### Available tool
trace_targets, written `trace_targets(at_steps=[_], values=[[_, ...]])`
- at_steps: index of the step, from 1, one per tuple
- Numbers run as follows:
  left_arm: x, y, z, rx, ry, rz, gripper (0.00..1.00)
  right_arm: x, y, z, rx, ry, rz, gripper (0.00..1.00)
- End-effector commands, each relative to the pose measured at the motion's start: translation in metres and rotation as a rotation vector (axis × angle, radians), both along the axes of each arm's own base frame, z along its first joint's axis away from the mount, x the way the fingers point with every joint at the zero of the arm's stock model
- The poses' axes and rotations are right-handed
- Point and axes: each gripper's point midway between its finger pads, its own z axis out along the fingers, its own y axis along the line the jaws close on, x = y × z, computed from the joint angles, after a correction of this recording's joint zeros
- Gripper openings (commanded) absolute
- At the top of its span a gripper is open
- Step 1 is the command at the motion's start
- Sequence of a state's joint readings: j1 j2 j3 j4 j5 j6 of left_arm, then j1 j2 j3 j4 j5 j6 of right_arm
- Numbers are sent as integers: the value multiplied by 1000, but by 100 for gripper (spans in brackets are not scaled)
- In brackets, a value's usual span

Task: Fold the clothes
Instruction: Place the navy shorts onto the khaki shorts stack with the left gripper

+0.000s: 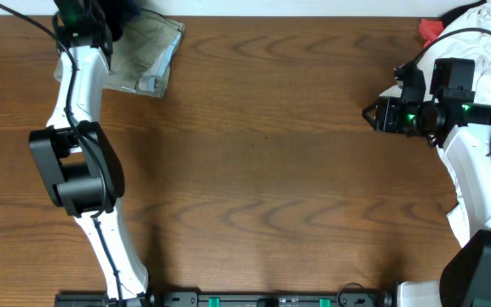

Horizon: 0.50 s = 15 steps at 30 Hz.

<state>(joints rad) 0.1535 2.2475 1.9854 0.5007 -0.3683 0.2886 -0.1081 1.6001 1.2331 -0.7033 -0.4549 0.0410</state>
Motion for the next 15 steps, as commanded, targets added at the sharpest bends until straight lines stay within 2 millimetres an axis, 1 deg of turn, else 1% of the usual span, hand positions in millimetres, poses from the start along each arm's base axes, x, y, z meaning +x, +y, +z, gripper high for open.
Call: trace_targets(at_steps=[1, 2, 4, 6, 8, 10, 12, 13, 15], values=[[-9, -4, 55, 25, -101, -31, 6, 2, 5, -2, 3, -5, 13, 42], [-7, -5, 49, 23, -81, -41, 6, 3, 5, -2, 2, -9, 13, 43], [-1, -4, 33, 15, -35, -40, 6, 4, 5, -1, 2, -14, 13, 43], [6, -3, 5, -14, 38, -43, 6, 4, 5, -1, 2, -15, 13, 43], [9, -3, -21, -49, 126, -44, 6, 4, 5, -1, 2, -15, 13, 43], [8, -3, -39, -84, 190, -43, 6, 4, 5, -1, 2, -16, 13, 43], [6, -7, -40, -113, 200, -49, 6, 4, 5, -1, 2, -18, 13, 43], [5, -10, -36, -130, 190, -54, 6, 4, 5, -1, 2, -18, 13, 43], [6, -27, -22, -139, 165, -120, 6, 5, 5, -1, 2, -19, 14, 43]])
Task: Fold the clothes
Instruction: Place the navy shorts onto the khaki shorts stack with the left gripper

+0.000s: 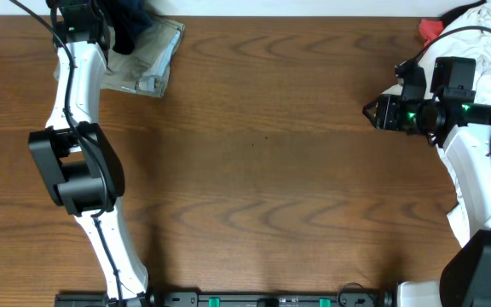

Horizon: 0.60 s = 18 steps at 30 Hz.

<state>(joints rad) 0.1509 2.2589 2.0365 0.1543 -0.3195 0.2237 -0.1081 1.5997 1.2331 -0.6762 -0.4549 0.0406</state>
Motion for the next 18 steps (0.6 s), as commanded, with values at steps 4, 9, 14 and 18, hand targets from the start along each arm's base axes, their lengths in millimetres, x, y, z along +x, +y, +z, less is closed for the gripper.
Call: trace_targets(at_steps=[4, 9, 14, 18], values=[[5, -74, 78, -111, -205, -284, 6, -1, 5, -4, 5, 12, 13, 43], [9, -114, 94, -229, -276, -455, 6, -3, 5, -5, 5, 20, 14, 43], [9, -121, 97, -298, -302, -499, 6, -3, 3, -6, -8, 21, 7, 43], [9, -108, 96, -295, -305, -480, 6, -3, 3, -6, -8, 24, 7, 43]])
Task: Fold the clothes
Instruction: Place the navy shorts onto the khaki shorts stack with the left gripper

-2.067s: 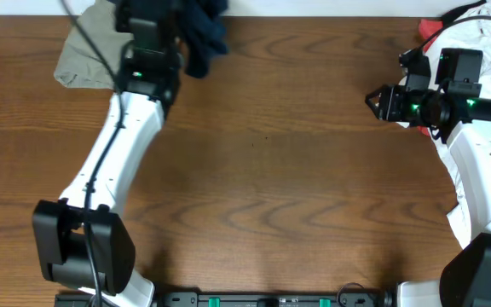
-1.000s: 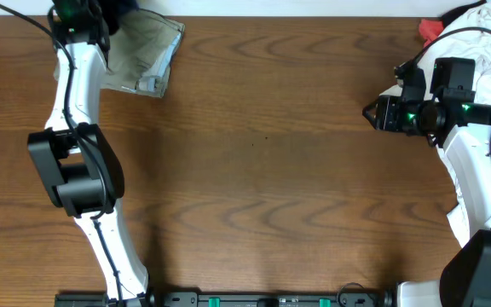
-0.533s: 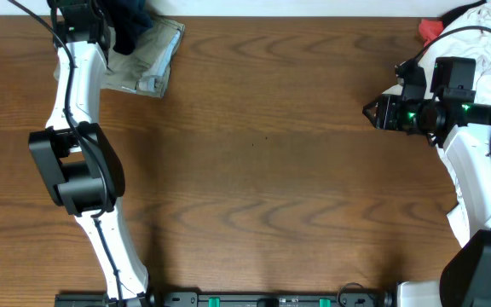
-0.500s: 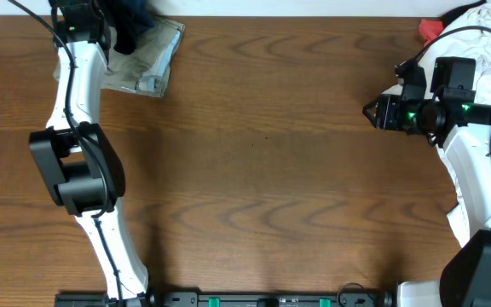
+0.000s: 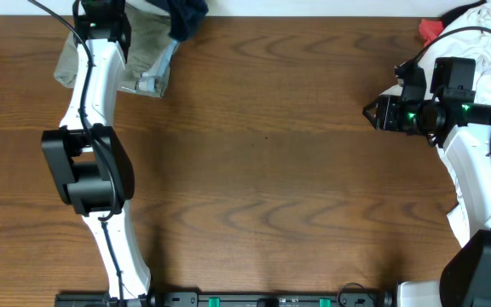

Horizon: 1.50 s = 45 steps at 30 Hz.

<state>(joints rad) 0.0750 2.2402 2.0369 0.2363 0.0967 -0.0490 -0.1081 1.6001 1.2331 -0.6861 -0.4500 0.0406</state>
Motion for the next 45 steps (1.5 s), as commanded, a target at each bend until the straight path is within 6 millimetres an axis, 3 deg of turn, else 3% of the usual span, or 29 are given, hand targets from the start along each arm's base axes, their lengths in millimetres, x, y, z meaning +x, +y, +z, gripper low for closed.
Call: trace_targets(at_steps=[1, 10, 20, 26, 29, 35, 39, 42, 43, 45], values=[[-16, 16, 63, -29, -119, 2, 6, -1, 3, -5, -6, 13, 10, 44], [-2, 46, 34, -135, -130, 43, 6, -1, 2, -5, -14, 14, 7, 43], [12, 50, -6, -228, -94, 53, 6, -2, 4, -6, -11, 16, 11, 44], [13, 53, -26, -236, -26, 66, 6, -3, 9, -6, -11, 16, 24, 44], [10, 60, -45, -245, 50, 85, 6, -3, 10, -6, -11, 15, 27, 44], [-11, 98, -92, -276, 256, 169, 6, -3, 11, -5, -12, 14, 29, 44], [-40, 127, -121, -290, 421, 231, 6, -1, 12, -4, -13, 4, 33, 44], [-64, 137, -148, -271, 567, 251, 7, 1, 12, -4, -14, -3, 34, 44], [-74, 139, -160, -250, 631, 248, 17, 1, 12, -3, -14, -3, 34, 44], [-97, 142, -182, -203, 760, 244, 78, 1, 12, -3, -14, -5, 34, 44]])
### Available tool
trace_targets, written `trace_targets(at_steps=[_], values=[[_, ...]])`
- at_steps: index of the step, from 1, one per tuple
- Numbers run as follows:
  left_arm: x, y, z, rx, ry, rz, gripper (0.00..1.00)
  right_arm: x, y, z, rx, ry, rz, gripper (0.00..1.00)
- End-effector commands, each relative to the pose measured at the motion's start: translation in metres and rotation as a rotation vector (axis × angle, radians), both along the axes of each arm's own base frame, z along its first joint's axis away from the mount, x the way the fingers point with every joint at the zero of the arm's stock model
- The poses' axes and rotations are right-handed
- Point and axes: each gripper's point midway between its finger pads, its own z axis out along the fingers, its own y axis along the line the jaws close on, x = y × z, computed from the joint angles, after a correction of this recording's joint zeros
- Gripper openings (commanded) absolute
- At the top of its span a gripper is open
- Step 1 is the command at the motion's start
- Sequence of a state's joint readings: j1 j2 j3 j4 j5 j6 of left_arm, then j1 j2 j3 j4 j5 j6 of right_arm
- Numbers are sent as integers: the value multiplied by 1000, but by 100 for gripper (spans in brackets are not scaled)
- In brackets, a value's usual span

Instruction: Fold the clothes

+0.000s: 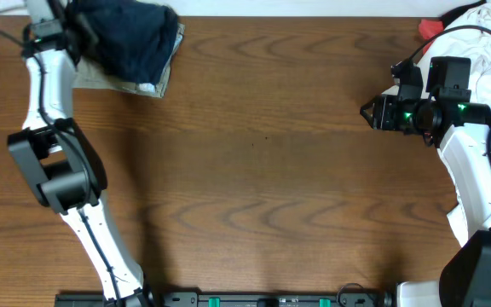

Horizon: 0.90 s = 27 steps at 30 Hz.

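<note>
A dark navy garment (pixel 130 43) lies bunched on a folded khaki cloth (pixel 158 81) at the table's far left corner. My left gripper (pixel 77 32) is at the garment's left edge with its fingers buried in the fabric, and it appears shut on it. My right gripper (pixel 367 111) hovers over bare wood at the right and points left. Its fingers are together and hold nothing.
A heap of white clothes with a red piece (pixel 430 30) sits at the far right corner behind my right arm. The table's far edge (pixel 297 16) runs just behind both piles. The brown tabletop (pixel 262 170) stretches between the arms.
My left gripper has moved left from about the pile's middle to its left side. The navy garment, then hanging at the pile's far right edge, now lies over the khaki cloth. My right gripper shifted slightly.
The left gripper was over the khaki pile with the navy garment bunched at it. Then the garment sat a little lower on the pile, then out past the pile's right rear. Now it covers most of the khaki cloth. The right arm stayed nearly still.
</note>
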<state>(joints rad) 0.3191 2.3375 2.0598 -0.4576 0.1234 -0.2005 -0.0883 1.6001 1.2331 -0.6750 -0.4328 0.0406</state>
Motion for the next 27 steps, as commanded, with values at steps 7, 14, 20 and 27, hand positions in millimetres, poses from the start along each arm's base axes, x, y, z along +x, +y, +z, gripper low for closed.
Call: trace_targets(at_steps=[7, 14, 20, 27], values=[[-66, 25, -7, 154, 289, -22, 98, 2, 7, -2, 0, -11, 23, 44], [-74, 20, 67, 215, 188, -38, 98, 3, 7, -1, 0, -16, 23, 45], [-93, 7, 190, 301, -53, -17, 98, 4, 7, -1, -7, -22, 28, 46], [-43, -42, 226, 332, -279, -178, 98, 5, 5, -1, -19, -25, 24, 47]])
